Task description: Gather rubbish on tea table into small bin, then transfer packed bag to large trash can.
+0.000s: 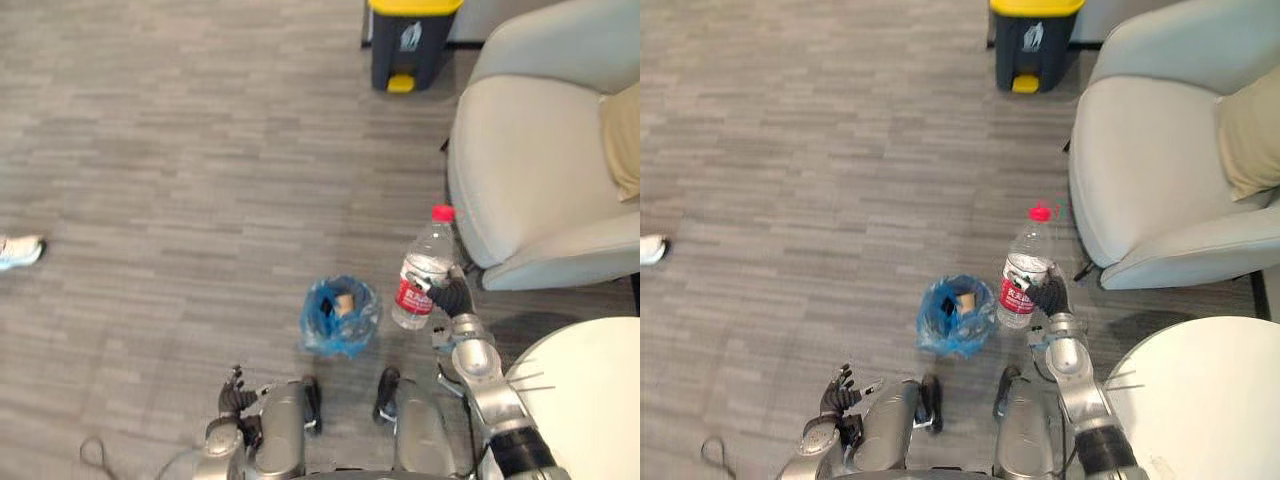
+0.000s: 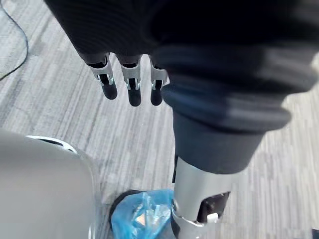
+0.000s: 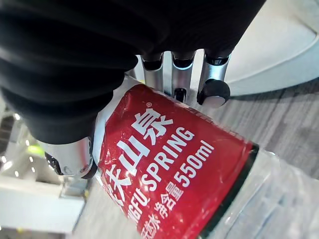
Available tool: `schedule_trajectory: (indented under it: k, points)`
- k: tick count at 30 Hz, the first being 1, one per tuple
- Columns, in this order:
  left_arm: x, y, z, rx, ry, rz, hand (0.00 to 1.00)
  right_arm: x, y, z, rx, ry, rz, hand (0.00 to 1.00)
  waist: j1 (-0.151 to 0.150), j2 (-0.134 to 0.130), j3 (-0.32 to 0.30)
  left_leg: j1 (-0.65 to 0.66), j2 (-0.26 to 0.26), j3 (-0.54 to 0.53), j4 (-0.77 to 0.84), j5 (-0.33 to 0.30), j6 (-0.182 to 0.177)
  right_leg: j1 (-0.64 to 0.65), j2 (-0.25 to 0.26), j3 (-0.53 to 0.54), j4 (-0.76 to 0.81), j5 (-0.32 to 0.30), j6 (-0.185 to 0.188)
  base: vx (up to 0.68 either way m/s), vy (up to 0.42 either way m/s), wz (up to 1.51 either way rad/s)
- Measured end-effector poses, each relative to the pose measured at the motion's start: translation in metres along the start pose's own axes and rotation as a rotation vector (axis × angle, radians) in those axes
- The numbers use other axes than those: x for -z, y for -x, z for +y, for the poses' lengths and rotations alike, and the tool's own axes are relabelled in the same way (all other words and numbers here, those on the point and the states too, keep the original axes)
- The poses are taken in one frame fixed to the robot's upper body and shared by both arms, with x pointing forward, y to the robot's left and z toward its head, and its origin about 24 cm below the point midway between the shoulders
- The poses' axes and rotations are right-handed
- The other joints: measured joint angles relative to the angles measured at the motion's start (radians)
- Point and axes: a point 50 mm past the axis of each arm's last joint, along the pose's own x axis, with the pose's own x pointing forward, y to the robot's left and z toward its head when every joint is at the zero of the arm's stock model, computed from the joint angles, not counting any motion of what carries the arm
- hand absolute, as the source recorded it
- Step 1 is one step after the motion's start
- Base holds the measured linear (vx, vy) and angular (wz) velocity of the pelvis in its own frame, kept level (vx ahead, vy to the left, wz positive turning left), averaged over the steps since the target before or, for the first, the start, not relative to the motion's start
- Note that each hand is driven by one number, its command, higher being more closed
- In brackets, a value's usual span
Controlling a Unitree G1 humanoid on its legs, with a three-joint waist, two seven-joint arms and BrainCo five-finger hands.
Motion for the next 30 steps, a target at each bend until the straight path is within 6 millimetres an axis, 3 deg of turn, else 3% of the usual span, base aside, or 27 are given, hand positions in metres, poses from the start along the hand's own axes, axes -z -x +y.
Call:
schedule_trajectory:
  k: [4, 8, 10, 12, 16, 23, 26, 27, 30]
  points:
    - [-0.012, -0.01, -0.006, -0.008, 0.006, -0.021, 0.0, -0.016, -0.029, 0.009, -0.032, 0.11, -0.048, 1.0, 0.002, 0.021, 0.049, -0.142, 0.011, 0.001, 0.025, -0.011, 0.017, -0.144, 0.006, 0.0, 0.027, 0.037, -0.015, -0.18, 0.014, 0.01]
    - [-0.046, -0.023, -0.015, -0.008, 0.042, -0.114, 0.0, -0.04, -0.054, 0.005, 0.009, 0.147, -0.109, 1.0, 0.035, 0.043, 0.078, -0.342, 0.05, 0.018, 0.163, -0.061, 0.045, -0.332, 0.032, 0.047, 0.085, 0.069, -0.017, -0.24, 0.084, -0.32]
    - [-0.081, -0.03, -0.023, -0.016, 0.098, -0.202, 0.0, -0.07, -0.067, -0.003, 0.07, 0.142, -0.201, 1.0, 0.053, 0.047, 0.101, -0.493, 0.071, 0.028, 0.25, -0.075, 0.066, -0.475, 0.035, 0.068, 0.135, 0.079, -0.01, -0.28, 0.084, -0.26]
    - [-0.112, -0.033, -0.029, -0.018, 0.149, -0.29, 0.0, -0.095, -0.075, -0.012, 0.132, 0.131, -0.276, 1.0, 0.053, 0.048, 0.136, -0.593, 0.078, 0.028, 0.299, -0.079, 0.074, -0.571, 0.029, 0.075, 0.173, 0.082, -0.007, -0.23, 0.05, -0.03]
    - [-0.165, -0.024, -0.041, -0.001, 0.267, -0.471, 0.0, -0.137, -0.085, -0.033, 0.279, 0.112, -0.388, 1.0, 0.056, 0.047, 0.17, -0.795, 0.082, 0.027, 0.389, -0.072, 0.082, -0.767, -0.003, 0.077, 0.268, 0.088, -0.006, -0.13, 0.029, 0.18]
    - [-0.193, -0.01, -0.037, -0.001, 0.398, -0.593, 0.0, -0.198, -0.091, -0.048, 0.373, 0.078, -0.558, 1.0, 0.066, 0.047, 0.17, -0.942, 0.079, 0.021, 0.46, -0.059, 0.098, -0.913, -0.027, 0.087, 0.347, 0.085, -0.009, -0.06, 0.03, 0.08]
    - [-0.199, -0.006, -0.04, 0.018, 0.438, -0.618, 0.0, -0.209, -0.092, -0.049, 0.388, 0.073, -0.586, 1.0, 0.083, 0.047, 0.17, -0.97, 0.079, 0.022, 0.454, -0.056, 0.098, -0.941, -0.028, 0.086, 0.346, 0.085, -0.008, -0.08, 0.027, 0.03]
    - [-0.199, -0.005, -0.04, 0.019, 0.441, -0.62, 0.0, -0.21, -0.093, -0.048, 0.383, 0.077, -0.587, 0.0, 0.085, 0.047, 0.17, -0.973, 0.079, 0.021, 0.452, -0.055, 0.098, -0.944, -0.028, 0.085, 0.346, 0.085, -0.008, -0.09, 0.034, 0.07]
    - [-0.199, -0.005, -0.041, 0.021, 0.442, -0.622, 0.0, -0.206, -0.096, -0.039, 0.351, 0.105, -0.572, 0.0, 0.086, 0.047, 0.17, -0.975, 0.078, 0.02, 0.437, -0.041, 0.1, -0.946, -0.03, 0.078, 0.339, 0.085, -0.008, -0.06, 0.029, 0.07]
